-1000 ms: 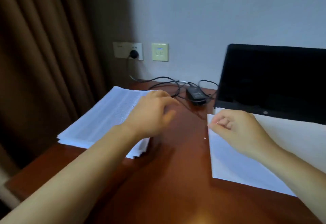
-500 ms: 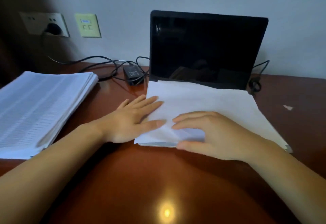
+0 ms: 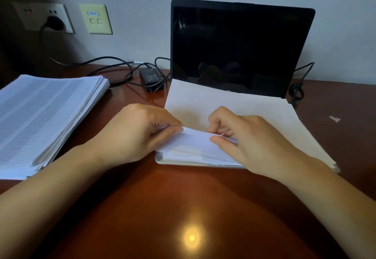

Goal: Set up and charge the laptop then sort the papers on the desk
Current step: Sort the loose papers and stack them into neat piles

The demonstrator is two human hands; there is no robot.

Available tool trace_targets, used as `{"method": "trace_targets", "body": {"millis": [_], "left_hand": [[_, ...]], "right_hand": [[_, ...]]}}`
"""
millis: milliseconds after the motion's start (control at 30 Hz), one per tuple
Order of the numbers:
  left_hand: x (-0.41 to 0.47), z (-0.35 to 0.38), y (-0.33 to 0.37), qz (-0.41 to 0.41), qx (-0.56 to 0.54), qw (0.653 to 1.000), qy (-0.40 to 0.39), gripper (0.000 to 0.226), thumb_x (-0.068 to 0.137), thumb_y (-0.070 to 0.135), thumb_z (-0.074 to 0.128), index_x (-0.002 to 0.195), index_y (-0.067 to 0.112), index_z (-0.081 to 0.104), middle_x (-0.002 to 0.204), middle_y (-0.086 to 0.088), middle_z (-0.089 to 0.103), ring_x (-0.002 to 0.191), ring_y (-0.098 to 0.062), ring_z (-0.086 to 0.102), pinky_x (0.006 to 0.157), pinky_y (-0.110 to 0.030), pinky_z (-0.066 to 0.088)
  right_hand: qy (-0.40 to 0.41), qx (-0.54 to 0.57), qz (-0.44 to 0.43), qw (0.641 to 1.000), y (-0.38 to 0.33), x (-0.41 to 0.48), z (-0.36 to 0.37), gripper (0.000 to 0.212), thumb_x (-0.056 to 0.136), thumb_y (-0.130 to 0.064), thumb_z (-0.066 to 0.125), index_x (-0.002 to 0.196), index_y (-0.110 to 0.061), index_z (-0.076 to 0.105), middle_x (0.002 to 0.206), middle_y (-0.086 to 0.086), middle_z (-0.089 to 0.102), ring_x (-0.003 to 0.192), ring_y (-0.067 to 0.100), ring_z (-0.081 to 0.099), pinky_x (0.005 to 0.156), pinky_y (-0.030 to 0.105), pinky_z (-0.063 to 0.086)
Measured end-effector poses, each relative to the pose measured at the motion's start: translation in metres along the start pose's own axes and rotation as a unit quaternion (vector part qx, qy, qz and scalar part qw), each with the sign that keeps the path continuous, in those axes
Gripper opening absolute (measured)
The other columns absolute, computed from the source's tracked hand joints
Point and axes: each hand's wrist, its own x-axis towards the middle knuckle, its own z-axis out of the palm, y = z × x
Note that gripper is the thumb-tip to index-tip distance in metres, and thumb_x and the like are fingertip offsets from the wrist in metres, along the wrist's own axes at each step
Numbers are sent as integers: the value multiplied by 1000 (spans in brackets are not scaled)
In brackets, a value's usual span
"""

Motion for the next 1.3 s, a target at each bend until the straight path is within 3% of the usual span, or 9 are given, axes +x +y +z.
{"method": "trace_targets", "body": {"millis": [100, 167, 267, 367, 500, 633, 833, 1033, 1300], "left_hand": [[0, -1, -1, -24, 14, 999, 37, 20, 96, 35, 63, 97, 23, 79, 90, 14, 74, 81, -5, 69, 70, -32, 56], [0, 1, -1, -28, 22, 998, 47, 19, 95, 35, 64, 98, 24, 78, 91, 14, 74, 80, -7, 69, 69, -32, 56], [1, 3, 0, -25, 23, 998, 60, 16, 94, 32, 66, 102, 24, 76, 96, 13, 73, 87, -10, 69, 74, -33, 56], [3, -2, 4, 12, 47, 997, 54, 19, 91, 29, 67, 109, 22, 70, 111, 6, 63, 99, -19, 62, 83, -39, 52], [4, -13, 15, 101, 99, 989, 29, 18, 92, 37, 69, 90, 21, 76, 93, 1, 57, 80, -22, 53, 71, -39, 44], [0, -15, 20, 90, 48, 993, -58, 27, 91, 51, 69, 80, 28, 77, 69, 10, 58, 63, -11, 54, 56, -31, 46], [1, -13, 19, 106, 82, 989, -56, 21, 97, 37, 61, 105, 26, 78, 91, 6, 63, 80, -17, 60, 69, -32, 50], [2, -8, 16, 95, 101, 990, -23, 22, 98, 34, 60, 97, 23, 79, 92, 9, 65, 82, -16, 60, 70, -25, 43], [3, -8, 13, 100, 72, 992, -8, 16, 92, 35, 68, 90, 23, 79, 90, 8, 64, 81, -18, 63, 68, -33, 50]], "right_hand": [[-40, -55, -13, 998, -3, 0, -5, 39, 89, -2, 57, 104, -33, 36, 90, -1, 63, 60, 13, 49, 57, 40, 50], [-46, -80, -50, 995, -5, -1, -3, 41, 83, 3, 59, 103, -31, 47, 116, -3, 65, 76, 12, 59, 60, 36, 52], [-82, -88, -25, 992, -9, -1, -2, 29, 93, -46, 52, 120, -38, 61, 144, -12, 52, 125, 15, 54, 92, 37, 50], [-135, -104, 18, 985, -10, 0, -4, 57, 89, -74, 41, 135, -43, 52, 135, -19, 56, 123, 10, 52, 97, 34, 46], [-144, -115, 13, 983, -12, 2, -6, 58, 88, -73, 42, 134, -41, 57, 127, -17, 61, 118, 9, 54, 94, 30, 45], [-151, -131, -19, 980, -15, 1, -3, 49, 93, -64, 32, 115, -35, 65, 103, -14, 64, 94, 11, 59, 78, 34, 50], [-116, -82, -22, 990, -11, -3, -6, 35, 98, -39, 34, 67, -27, 45, 66, -6, 43, 66, 13, 45, 58, 32, 40], [-68, -50, -24, 996, -10, -2, -2, 35, 100, -35, 39, 66, -31, 35, 64, -6, 42, 62, 17, 45, 56, 32, 39], [-50, -2, -4, 999, -3, -3, 1, 29, 95, -39, 43, 92, -32, 70, 84, -13, 67, 77, 11, 60, 65, 30, 50]]}}
